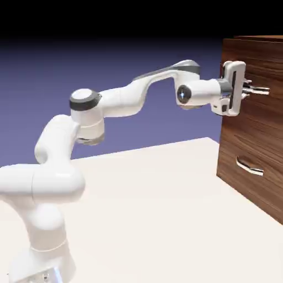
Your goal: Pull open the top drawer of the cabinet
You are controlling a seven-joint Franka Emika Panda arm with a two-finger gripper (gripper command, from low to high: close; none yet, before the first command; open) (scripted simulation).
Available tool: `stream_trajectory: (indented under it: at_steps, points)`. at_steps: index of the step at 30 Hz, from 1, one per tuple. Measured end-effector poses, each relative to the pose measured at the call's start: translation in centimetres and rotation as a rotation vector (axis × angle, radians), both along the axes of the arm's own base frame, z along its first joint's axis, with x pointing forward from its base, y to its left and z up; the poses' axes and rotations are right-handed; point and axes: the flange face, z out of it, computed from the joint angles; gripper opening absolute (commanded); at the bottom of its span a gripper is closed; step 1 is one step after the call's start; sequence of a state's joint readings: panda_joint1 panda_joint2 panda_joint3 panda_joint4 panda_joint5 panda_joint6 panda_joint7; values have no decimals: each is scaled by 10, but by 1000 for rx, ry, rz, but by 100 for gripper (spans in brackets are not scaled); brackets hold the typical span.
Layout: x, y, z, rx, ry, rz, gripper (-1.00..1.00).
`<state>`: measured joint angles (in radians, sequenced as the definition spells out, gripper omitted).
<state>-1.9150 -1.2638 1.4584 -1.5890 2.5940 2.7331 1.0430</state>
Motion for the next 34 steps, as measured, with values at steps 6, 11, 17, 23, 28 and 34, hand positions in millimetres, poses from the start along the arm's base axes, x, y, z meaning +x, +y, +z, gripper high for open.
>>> stream_trajectory:
  at_steps: [6,11,17,23,28,34]
  points:
    - [-51,0,0,0,0,0,-100]
    - [-100,0,0,0,0,0,-100]
    - [-141,-2,9,11,-31,2,-100]
    - [-127,-2,11,3,-32,3,-100]
    - [-141,0,0,-1,-1,0,-100]
    - [-178,1,0,-1,-1,0,100]
